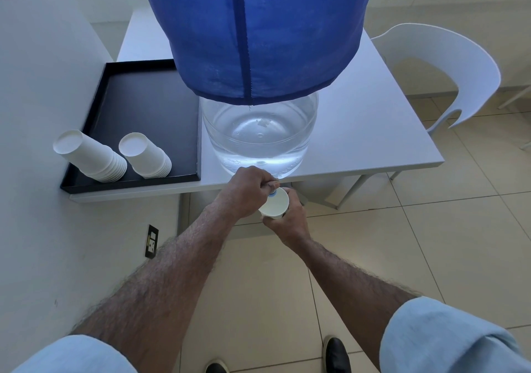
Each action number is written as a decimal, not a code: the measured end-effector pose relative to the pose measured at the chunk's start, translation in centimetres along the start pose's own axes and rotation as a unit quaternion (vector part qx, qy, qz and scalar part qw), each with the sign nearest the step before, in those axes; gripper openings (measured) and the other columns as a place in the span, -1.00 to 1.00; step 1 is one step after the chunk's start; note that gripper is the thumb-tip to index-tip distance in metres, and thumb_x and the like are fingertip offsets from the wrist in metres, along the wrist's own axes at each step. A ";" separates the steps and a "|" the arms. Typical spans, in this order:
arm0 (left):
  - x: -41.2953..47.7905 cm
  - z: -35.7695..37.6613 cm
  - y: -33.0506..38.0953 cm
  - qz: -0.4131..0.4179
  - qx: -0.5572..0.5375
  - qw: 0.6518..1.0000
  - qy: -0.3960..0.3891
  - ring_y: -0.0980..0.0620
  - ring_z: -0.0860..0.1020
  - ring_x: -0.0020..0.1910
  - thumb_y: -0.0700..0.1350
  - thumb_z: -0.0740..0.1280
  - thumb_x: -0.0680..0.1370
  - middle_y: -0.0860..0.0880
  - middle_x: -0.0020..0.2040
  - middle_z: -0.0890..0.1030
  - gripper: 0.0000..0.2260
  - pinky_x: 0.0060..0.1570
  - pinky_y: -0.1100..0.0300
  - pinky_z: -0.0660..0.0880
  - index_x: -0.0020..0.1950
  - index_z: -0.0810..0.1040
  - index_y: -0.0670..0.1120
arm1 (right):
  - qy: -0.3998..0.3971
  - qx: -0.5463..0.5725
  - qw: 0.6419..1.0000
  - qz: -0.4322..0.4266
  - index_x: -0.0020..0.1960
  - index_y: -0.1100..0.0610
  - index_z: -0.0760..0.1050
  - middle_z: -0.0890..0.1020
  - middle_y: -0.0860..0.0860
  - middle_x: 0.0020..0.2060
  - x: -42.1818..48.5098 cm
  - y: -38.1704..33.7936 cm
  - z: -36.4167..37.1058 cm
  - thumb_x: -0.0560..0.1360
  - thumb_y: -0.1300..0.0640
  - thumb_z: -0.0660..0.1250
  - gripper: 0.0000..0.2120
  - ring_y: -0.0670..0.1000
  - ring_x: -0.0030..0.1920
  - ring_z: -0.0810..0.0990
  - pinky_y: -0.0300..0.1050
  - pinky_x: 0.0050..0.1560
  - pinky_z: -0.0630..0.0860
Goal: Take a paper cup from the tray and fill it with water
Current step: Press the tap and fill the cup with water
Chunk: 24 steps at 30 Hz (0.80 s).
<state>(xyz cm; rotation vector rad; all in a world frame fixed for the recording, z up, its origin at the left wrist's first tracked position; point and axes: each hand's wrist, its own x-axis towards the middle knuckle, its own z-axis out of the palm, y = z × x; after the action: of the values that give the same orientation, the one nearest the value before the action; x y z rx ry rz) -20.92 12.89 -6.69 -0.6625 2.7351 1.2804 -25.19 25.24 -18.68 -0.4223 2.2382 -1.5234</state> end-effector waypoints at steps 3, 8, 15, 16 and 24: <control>-0.2 0.1 -0.2 0.024 0.024 0.999 0.002 -0.11 0.63 0.09 -0.14 0.32 0.57 -0.13 0.08 0.71 -0.80 0.15 -0.04 0.55 0.06 0.69 -0.18 | 0.000 0.005 1.000 0.004 0.16 -0.06 0.43 0.64 -0.09 -0.07 0.0 -0.1 -0.1 0.23 0.23 0.55 -0.43 -0.03 -0.04 0.63 -0.12 -0.12 0.58; -1.0 0.4 -0.7 0.120 0.097 0.988 0.001 -0.01 0.56 0.29 -0.14 0.35 0.56 -0.11 0.26 0.63 -0.77 0.29 0.15 0.45 0.18 0.65 -0.18 | -0.007 0.006 1.000 0.004 0.15 -0.10 0.42 0.64 -0.11 -0.07 0.0 -0.1 -0.2 0.22 0.16 0.51 -0.44 -0.07 -0.07 0.63 -0.17 -0.18 0.55; -2.8 2.1 -1.3 0.166 0.238 0.956 0.046 -0.06 0.58 0.24 -0.12 0.26 0.61 -0.03 0.43 0.47 -0.71 0.21 0.05 0.52 0.30 0.54 -0.17 | 0.000 0.002 1.000 -0.002 0.15 -0.12 0.41 0.66 -0.11 -0.06 -0.1 0.2 -0.1 0.26 0.18 0.56 -0.44 -0.09 -0.08 0.64 -0.23 -0.20 0.57; -2.9 2.4 -1.4 0.175 0.244 0.952 0.062 -0.04 0.58 0.24 -0.12 0.26 0.61 -0.04 0.43 0.48 -0.70 0.21 0.10 0.53 0.31 0.53 -0.18 | 0.001 0.004 1.000 0.000 0.15 -0.12 0.41 0.66 -0.10 -0.05 -0.1 0.3 -0.1 0.26 0.17 0.57 -0.44 -0.10 -0.08 0.64 -0.26 -0.21 0.56; -5.2 3.7 -3.0 0.122 0.195 0.957 0.174 -0.13 0.59 0.20 -0.02 0.36 0.52 -0.14 0.37 0.52 -0.57 0.06 0.02 0.59 0.35 0.46 -0.16 | 0.031 0.007 0.999 0.036 0.19 0.01 0.44 0.63 -0.02 0.05 -1.0 2.9 -1.9 0.24 0.25 0.57 -0.41 -0.01 0.03 0.60 -0.30 -0.09 0.50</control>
<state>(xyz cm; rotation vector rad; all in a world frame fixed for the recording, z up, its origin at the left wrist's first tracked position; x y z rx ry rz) -15.47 15.77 -10.13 -0.5673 3.3090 0.6552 -25.28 28.26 -20.60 -0.2900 2.2630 -1.5325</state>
